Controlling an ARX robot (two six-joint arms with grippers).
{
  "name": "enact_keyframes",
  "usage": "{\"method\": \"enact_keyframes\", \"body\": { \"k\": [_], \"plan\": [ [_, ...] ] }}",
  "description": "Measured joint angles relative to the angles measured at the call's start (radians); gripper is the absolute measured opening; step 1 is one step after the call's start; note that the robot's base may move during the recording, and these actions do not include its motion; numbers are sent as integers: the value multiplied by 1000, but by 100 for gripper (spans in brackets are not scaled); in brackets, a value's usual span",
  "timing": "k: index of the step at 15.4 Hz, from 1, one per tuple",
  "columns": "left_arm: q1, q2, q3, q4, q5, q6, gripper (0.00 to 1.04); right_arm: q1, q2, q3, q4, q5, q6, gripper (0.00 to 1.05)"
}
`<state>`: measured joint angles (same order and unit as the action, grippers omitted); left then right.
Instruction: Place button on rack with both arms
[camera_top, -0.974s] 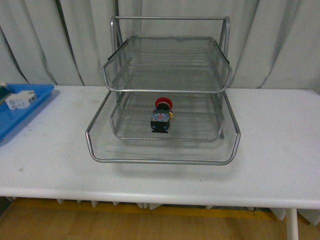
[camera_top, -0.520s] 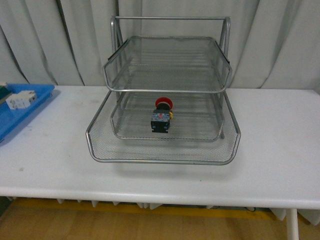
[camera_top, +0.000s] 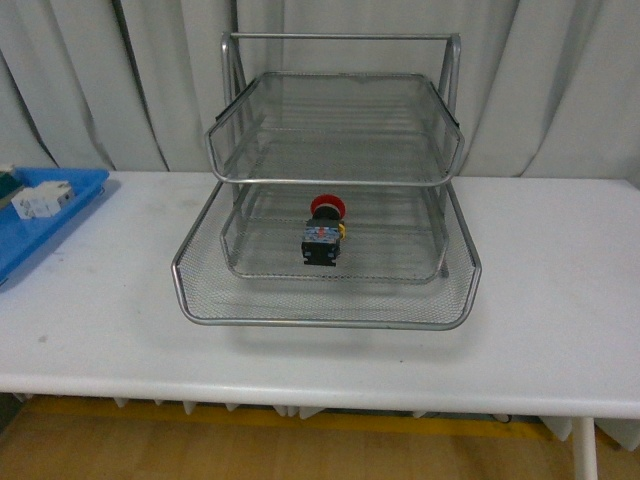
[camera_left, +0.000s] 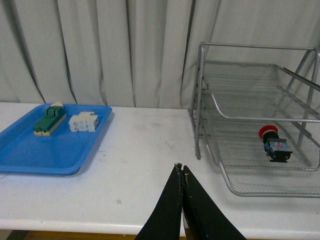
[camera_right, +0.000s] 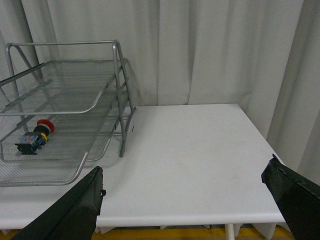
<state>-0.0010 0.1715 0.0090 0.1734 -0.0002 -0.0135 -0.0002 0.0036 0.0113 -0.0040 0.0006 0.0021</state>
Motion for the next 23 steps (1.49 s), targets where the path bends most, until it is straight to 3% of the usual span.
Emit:
{"method": "enact_keyframes", "body": {
  "k": [2, 6, 7, 10, 13, 15, 16, 19, 23],
  "plan": [
    [0, -164, 0, -176, 0, 0, 2, 0, 0, 0, 0, 0, 0, 98],
    [0, -163, 0, -178, 0, 0, 2, 0, 0, 0, 0, 0, 0, 98],
    [0, -163, 0, -177, 0, 0, 10, 0, 0, 0, 0, 0, 0, 98],
    [0, -163, 0, -177, 0, 0, 48, 0, 0, 0, 0, 0, 0, 98],
    [0, -163, 0, -177, 0, 0, 72, -27, 309, 41, 356, -59, 72, 98],
    [0, -163, 0, -177, 0, 0, 97, 29, 821, 236, 675, -54, 190, 98],
    [0, -163, 0, -176, 0, 2, 98, 78, 1037, 386, 699, -46, 244, 98],
    [0, -163, 0, -177, 0, 3, 98, 224, 1511, 748, 414, -68, 294, 96],
    [0, -163, 0, -177, 0, 3, 98, 348, 1659, 948, 166, -76, 253, 49]
  ]
}}
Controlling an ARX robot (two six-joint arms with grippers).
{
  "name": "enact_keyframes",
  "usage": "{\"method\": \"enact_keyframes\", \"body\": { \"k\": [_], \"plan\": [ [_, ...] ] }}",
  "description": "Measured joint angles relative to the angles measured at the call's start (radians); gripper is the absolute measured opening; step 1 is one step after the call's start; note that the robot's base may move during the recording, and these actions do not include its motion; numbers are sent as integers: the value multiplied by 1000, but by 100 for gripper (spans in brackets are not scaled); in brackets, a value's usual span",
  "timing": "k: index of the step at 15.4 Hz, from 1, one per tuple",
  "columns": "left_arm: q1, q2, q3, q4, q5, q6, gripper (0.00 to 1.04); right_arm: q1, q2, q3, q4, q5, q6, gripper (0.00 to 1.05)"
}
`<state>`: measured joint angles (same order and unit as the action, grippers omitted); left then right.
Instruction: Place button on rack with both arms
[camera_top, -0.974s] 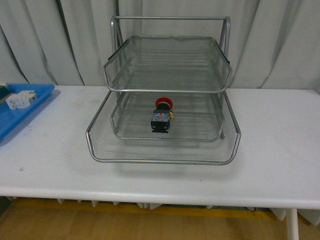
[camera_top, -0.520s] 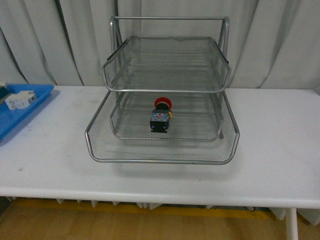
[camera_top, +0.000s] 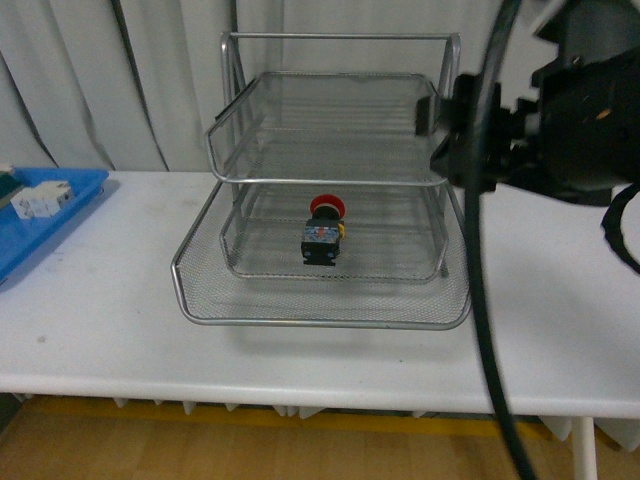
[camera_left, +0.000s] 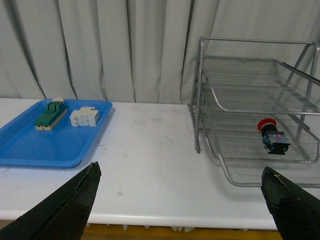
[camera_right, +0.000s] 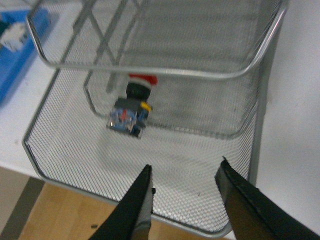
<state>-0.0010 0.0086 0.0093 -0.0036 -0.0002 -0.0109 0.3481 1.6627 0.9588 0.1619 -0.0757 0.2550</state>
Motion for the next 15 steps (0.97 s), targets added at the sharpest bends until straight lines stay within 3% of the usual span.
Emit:
{"method": "enact_keyframes", "body": {
  "k": [4, 8, 15],
  "plan": [
    [0, 0, 0, 0, 0, 0, 98, 107, 110, -6, -51, 0, -26, 1],
    [0, 0, 0, 0, 0, 0, 98, 182, 155, -67, -31, -17, -20, 2],
    [0, 0, 0, 0, 0, 0, 98, 195, 299, -43, -18, 24, -14, 2]
  ]
}}
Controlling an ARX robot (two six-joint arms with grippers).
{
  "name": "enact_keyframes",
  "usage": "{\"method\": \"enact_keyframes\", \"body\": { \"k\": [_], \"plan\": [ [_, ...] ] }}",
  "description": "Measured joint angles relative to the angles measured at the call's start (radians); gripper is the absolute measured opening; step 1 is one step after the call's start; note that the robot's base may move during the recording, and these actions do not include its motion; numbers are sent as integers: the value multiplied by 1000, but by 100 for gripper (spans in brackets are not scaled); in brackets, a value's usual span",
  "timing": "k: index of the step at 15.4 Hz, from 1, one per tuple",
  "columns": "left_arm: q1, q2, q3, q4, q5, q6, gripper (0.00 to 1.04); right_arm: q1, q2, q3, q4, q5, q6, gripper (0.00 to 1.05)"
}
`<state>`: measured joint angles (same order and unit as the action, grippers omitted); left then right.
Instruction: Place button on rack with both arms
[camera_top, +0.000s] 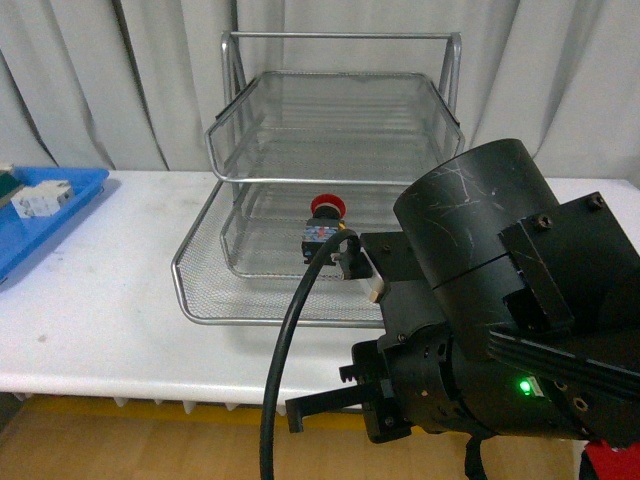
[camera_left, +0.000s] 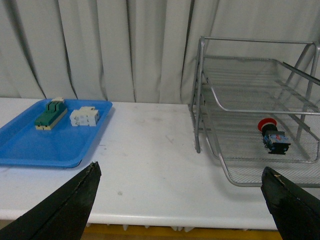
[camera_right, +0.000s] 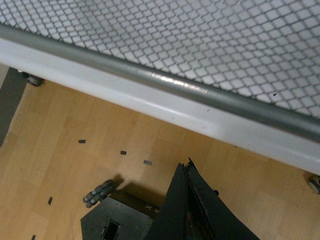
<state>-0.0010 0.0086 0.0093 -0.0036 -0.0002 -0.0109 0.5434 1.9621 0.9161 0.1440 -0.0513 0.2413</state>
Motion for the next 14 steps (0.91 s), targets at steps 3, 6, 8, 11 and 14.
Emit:
{"method": "enact_keyframes", "body": {
  "k": [3, 6, 8, 11, 14],
  "plan": [
    [0, 0, 0, 0, 0, 0, 98, 1, 41, 84, -35, 27, 32, 2],
    [0, 0, 0, 0, 0, 0, 98, 3, 74, 171, -78, 29, 50, 2],
    [0, 0, 0, 0, 0, 0, 98, -1, 114, 225, -109, 30, 50, 2],
    [0, 0, 0, 0, 0, 0, 98, -21, 166, 303, -143, 35, 31, 2],
    [0, 0, 0, 0, 0, 0, 98, -98, 249, 465, -168, 51, -39, 2]
  ]
}}
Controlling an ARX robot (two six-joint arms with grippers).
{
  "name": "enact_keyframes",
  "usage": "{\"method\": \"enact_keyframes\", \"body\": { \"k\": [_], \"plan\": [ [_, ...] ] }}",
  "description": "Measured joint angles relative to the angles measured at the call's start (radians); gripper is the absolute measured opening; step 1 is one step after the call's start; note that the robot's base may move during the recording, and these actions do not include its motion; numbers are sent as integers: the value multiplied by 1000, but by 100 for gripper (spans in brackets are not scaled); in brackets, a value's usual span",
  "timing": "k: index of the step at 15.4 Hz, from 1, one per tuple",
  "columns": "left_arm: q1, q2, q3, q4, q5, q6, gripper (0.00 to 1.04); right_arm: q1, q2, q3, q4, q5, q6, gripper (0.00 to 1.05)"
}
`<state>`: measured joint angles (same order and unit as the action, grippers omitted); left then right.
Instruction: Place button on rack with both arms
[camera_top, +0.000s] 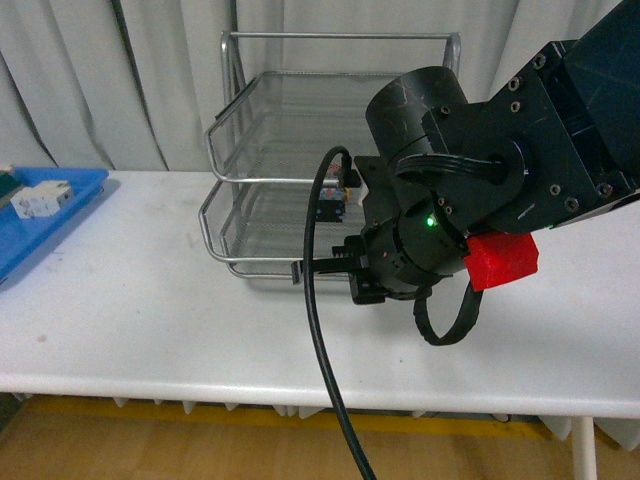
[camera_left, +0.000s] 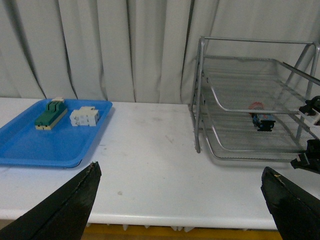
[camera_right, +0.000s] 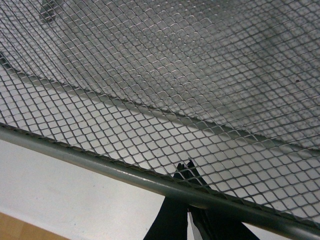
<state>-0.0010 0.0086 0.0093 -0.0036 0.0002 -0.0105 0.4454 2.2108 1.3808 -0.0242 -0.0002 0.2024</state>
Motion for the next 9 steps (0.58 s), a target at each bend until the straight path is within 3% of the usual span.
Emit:
{"method": "enact_keyframes", "body": {
  "k": [3, 9],
  "plan": [
    [0, 0, 0, 0, 0, 0, 98, -56, 47, 95, -20, 21, -53, 2],
    [0, 0, 0, 0, 0, 0, 98, -80, 77, 139, -16, 52, -117, 2]
  ]
}}
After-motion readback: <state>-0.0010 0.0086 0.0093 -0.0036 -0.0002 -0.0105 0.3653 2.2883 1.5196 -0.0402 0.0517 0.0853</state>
